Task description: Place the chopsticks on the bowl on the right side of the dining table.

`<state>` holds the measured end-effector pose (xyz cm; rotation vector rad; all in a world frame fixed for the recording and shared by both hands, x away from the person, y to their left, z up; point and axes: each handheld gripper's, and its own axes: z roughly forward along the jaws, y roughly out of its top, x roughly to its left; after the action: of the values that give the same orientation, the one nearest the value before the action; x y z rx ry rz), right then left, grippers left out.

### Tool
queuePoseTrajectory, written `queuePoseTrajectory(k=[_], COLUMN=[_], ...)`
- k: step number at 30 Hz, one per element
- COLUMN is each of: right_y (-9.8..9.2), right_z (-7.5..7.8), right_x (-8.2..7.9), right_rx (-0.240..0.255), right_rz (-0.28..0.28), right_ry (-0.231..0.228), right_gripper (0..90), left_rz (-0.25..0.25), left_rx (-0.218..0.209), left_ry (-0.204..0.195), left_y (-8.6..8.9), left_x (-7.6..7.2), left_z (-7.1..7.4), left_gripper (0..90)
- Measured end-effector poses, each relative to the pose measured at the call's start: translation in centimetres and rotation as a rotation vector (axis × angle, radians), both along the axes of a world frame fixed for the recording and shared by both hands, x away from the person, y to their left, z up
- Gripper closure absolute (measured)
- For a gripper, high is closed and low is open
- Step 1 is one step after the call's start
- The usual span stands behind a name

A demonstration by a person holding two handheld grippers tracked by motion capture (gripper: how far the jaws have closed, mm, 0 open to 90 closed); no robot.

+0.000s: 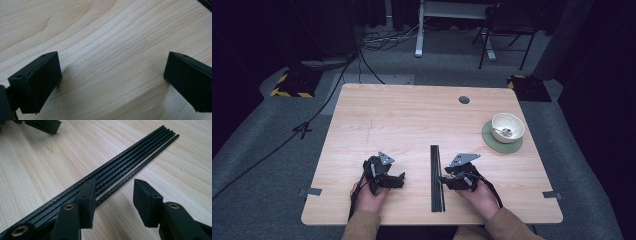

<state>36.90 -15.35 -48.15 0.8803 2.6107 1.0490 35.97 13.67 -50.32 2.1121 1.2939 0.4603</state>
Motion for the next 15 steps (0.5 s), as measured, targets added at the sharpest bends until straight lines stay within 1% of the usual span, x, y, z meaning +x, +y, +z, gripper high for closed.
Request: queuePoseTrajectory(k=[2, 3, 5, 6, 10, 11, 15], right_y=[0.04, 0.16, 0.28, 0.24, 0.05, 0.03, -0.45], right_z=[-0.05, -0.11, -0.33, -0.39, -0.41, -0.39, -0.45], right_x=[0.02, -0.09, -0.06, -0.01, 0.10, 0.05, 0.10], right_rx=[-0.001, -0.011, -0.014, -0.018, -0.023, -0.021, -0.029], right_rz=[0.010, 0.007, 0.009, 0.003, 0.002, -0.008, -0.017], right_ry=[-0.004, 0.002, 0.003, 0.015, 0.010, 0.016, 0.019], right_gripper=[53.2, 53.2, 53.2, 53.1, 53.2, 53.3, 53.3], left_rz=[0.000, 0.000, 0.000, 0.000, -0.001, 0.000, 0.000], left_rx=[0.000, 0.000, 0.000, 0.000, 0.000, 0.000, -0.001], left_ry=[0.000, 0.000, 0.000, 0.000, 0.000, 0.000, 0.002], left_y=[0.00, 0.00, 0.00, 0.00, 0.00, 0.00, -0.01], left_x=[0.00, 0.00, 0.00, 0.00, 0.00, 0.00, 0.02], left_z=[0.00, 0.00, 0.00, 0.00, 0.00, 0.00, 0.00], left_gripper=[1.6, 1.6, 1.6, 1.6, 1.6, 1.6, 1.6])
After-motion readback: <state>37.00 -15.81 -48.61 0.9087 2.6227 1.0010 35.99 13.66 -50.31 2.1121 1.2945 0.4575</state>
